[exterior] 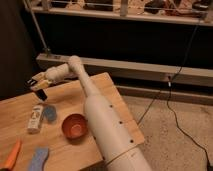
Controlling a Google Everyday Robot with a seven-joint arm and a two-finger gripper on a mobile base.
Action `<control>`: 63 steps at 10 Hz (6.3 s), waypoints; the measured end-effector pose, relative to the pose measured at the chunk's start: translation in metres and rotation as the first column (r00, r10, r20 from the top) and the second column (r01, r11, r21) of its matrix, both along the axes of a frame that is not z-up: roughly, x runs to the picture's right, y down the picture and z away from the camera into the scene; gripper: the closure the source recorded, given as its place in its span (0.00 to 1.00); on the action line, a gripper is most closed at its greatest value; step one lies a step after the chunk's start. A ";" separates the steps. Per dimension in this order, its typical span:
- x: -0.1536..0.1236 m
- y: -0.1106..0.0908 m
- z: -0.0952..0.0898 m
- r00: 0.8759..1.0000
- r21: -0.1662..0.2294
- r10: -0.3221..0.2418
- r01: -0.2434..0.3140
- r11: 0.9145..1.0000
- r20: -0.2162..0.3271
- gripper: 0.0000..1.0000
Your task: Place the eraser in the ceramic cup
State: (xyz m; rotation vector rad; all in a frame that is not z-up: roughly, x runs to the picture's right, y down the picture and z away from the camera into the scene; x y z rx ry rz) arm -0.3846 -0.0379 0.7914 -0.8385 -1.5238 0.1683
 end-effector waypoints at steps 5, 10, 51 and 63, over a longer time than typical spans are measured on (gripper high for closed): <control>0.026 0.012 -0.030 0.999 -0.008 -0.011 0.012 1.000 0.036 1.00; 0.037 0.029 -0.058 0.997 -0.026 -0.029 0.031 0.999 0.075 1.00; 0.050 0.098 -0.018 0.988 0.003 -0.106 0.107 0.994 0.114 0.20; 0.109 0.023 -0.017 1.000 0.035 -0.016 0.015 0.999 0.010 0.20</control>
